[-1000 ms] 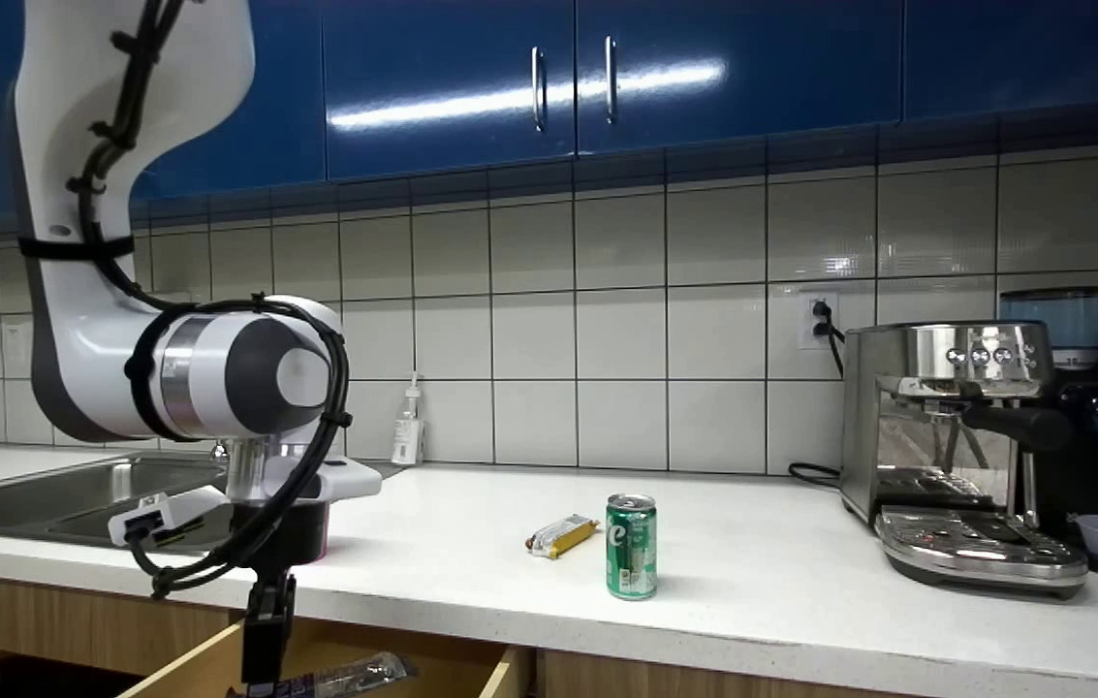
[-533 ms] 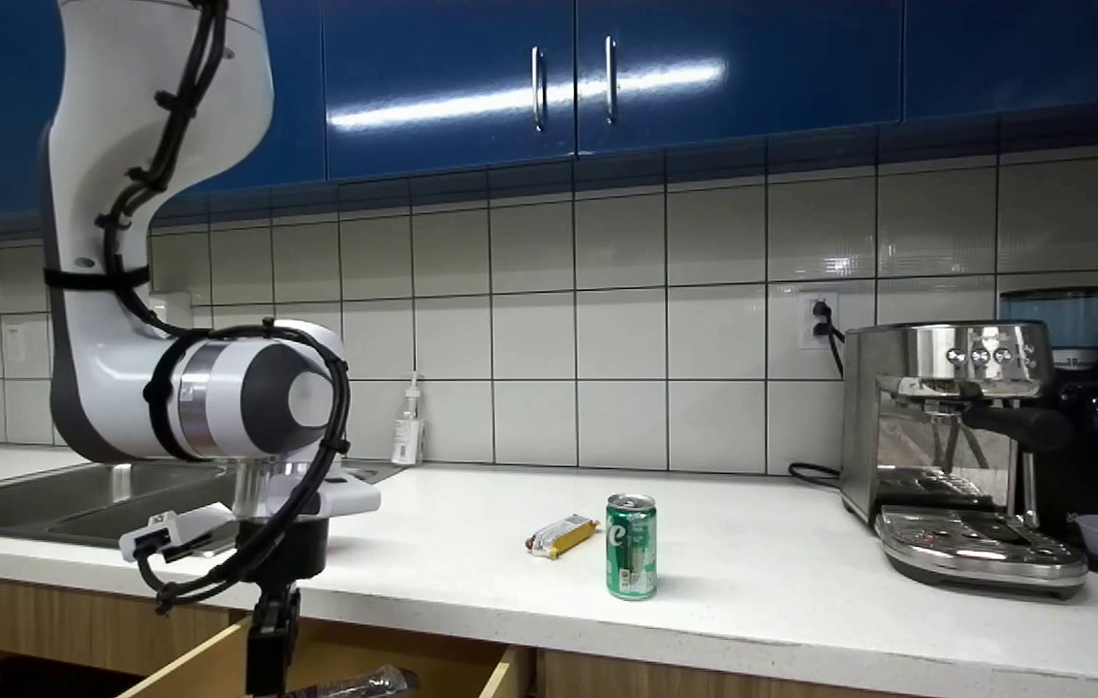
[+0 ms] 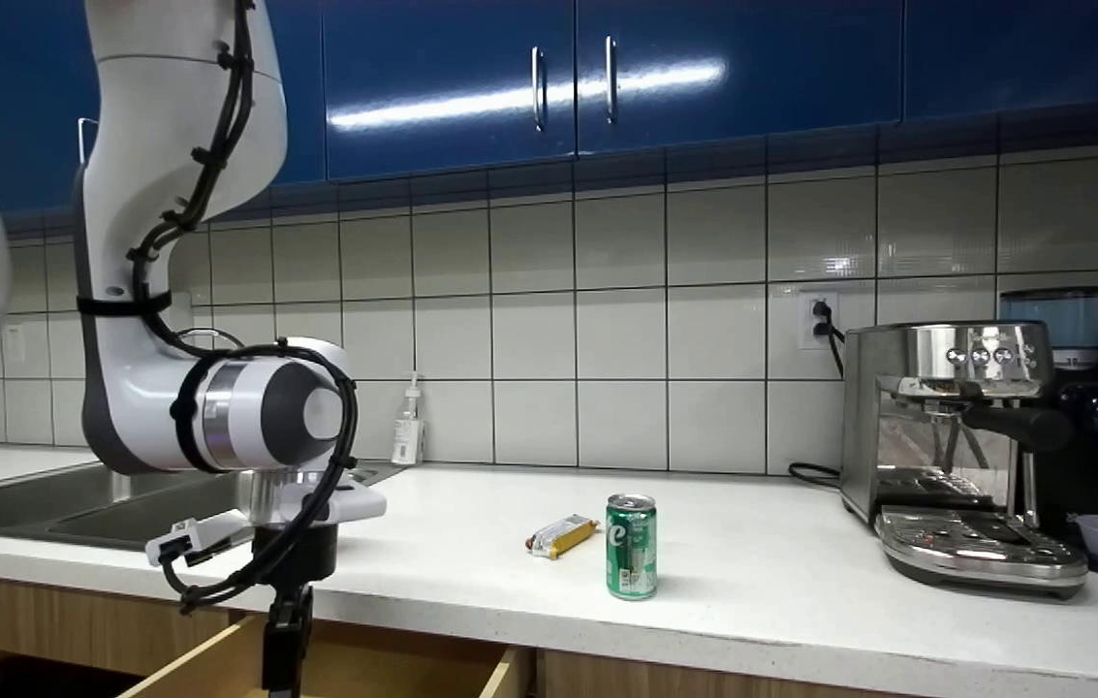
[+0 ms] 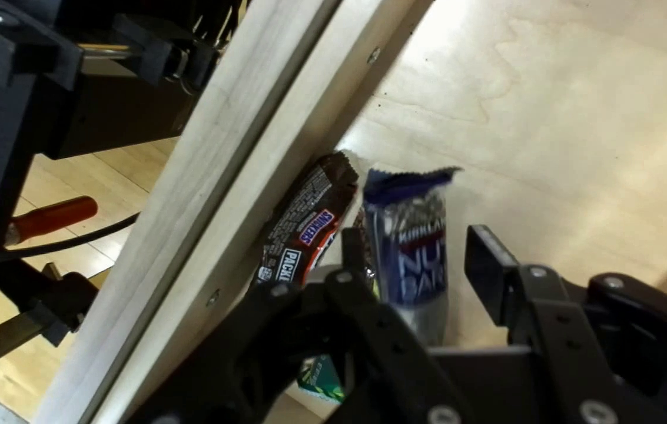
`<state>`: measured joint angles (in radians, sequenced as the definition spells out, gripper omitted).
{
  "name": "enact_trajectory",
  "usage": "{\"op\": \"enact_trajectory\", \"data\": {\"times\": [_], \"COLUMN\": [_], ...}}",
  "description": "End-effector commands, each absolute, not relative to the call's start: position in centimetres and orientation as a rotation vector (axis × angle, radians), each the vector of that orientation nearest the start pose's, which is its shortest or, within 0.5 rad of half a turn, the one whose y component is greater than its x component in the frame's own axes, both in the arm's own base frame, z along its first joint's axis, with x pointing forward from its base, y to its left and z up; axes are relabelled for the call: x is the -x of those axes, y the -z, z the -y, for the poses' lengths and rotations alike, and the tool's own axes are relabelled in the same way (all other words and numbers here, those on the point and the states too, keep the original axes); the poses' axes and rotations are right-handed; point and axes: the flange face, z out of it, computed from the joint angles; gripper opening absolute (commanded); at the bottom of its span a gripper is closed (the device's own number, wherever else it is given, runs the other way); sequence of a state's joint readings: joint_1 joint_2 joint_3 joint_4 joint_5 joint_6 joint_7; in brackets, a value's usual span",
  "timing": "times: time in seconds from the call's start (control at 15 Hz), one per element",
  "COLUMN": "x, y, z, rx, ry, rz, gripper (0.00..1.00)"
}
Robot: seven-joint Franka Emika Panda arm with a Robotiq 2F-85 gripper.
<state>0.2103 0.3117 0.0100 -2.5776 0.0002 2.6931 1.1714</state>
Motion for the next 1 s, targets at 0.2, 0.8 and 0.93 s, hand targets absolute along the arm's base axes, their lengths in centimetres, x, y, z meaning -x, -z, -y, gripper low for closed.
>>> {"op": "enact_trajectory", "data": {"times": [0.2,0.8,0.93], "x": [-41.8,-39.6,-39.1], "y": [-14.0,-17.7,-18.8], "z": [-9.4,-8.9,-8.6], "rx": [2.887,2.898,2.924], "ry": [-0.210,-0.217,-0.220], "rz": [-1.509,-1.387,-1.314], "gripper": [1.00,1.00,1.00]}}
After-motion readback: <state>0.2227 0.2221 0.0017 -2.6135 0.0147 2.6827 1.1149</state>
